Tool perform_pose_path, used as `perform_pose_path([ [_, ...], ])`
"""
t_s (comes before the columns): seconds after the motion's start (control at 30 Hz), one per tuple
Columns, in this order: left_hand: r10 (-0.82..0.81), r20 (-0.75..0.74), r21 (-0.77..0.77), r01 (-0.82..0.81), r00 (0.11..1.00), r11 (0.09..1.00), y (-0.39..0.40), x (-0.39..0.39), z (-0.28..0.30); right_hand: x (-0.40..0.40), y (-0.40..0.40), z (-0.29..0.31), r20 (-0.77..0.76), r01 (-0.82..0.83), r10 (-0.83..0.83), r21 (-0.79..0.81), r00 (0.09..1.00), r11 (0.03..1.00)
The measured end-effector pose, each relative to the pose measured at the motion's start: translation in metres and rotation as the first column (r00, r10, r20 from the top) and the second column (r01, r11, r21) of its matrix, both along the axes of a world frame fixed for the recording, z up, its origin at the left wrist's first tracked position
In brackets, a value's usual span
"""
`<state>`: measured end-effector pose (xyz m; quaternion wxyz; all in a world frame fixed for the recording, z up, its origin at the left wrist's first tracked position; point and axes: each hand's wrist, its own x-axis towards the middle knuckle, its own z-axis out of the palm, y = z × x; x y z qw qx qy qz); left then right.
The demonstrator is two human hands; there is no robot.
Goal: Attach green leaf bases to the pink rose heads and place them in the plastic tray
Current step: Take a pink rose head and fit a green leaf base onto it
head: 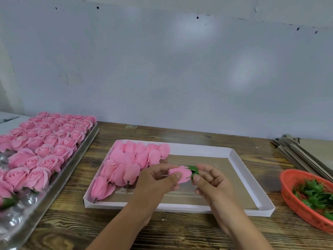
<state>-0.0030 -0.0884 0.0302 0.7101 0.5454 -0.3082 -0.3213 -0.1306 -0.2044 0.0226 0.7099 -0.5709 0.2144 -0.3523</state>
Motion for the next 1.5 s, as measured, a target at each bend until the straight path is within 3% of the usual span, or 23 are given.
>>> perform_pose_path([
  [0.77, -0.043, 0.008, -0.015, 0.043, 0.999, 0.999, 0.0009, 0.0012, -0.0019, -0.0001, 0.0012, -0.0003, 0.010, -0.031, 0.031, -0.037, 0.999, 0.999],
  [1.5, -0.098, 0.043, 0.007, 0.098, 0.994, 0.995, 0.0028, 0.0016, -0.0034, -0.0022, 0.0034, -0.0015, -0.096, -0.020, 0.006, -0.144, 0.995, 0.989],
])
